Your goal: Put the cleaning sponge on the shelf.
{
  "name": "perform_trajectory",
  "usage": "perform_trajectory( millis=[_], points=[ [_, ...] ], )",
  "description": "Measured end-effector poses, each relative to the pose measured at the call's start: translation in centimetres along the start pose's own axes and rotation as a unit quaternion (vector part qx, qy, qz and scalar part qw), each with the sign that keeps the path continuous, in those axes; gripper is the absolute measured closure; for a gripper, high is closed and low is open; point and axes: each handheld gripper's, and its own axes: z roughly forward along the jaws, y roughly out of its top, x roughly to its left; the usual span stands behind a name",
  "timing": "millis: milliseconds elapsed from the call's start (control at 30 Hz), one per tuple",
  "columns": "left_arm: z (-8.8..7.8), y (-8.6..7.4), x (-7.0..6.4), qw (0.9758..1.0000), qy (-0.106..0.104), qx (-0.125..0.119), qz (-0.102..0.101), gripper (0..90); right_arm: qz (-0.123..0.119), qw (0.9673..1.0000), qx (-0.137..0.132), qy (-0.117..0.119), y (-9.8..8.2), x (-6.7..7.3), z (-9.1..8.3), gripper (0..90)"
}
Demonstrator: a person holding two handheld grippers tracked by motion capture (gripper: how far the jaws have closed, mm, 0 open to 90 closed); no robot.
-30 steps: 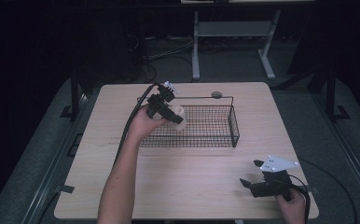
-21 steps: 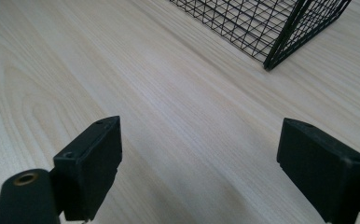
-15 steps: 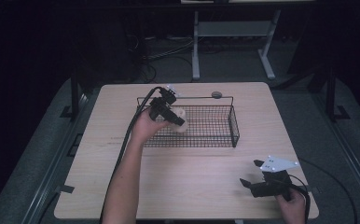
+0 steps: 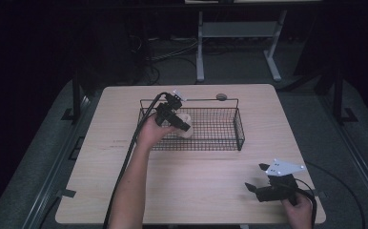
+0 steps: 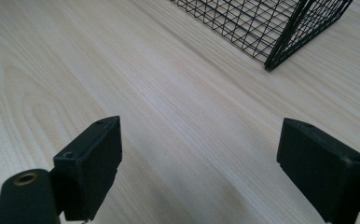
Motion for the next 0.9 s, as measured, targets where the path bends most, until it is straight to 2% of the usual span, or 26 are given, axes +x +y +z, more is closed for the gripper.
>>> perform_trajectory(
  millis=[133, 300, 900],
  points=[
    [0.5, -0.05, 0.0, 0.9999, 0.008, 0.01, -0.001, 27.3, 0.001, 1.0, 0.0, -0.001, 0.0, 0.0, -0.03, 13.5],
    [0.79, -0.05, 0.02, 0.9999, 0.002, 0.011, -0.003, 27.4, -0.001, 1.0, 0.0, -0.001, 0.0, -0.02, -0.03, 13.5],
    [0.94, -0.15, 0.01, 0.9996, 0.01, 0.025, -0.003, 24.9, 0.0, 1.0, -0.003, -0.003, 0.02, -0.06, -0.15, 13.5]
  ],
)
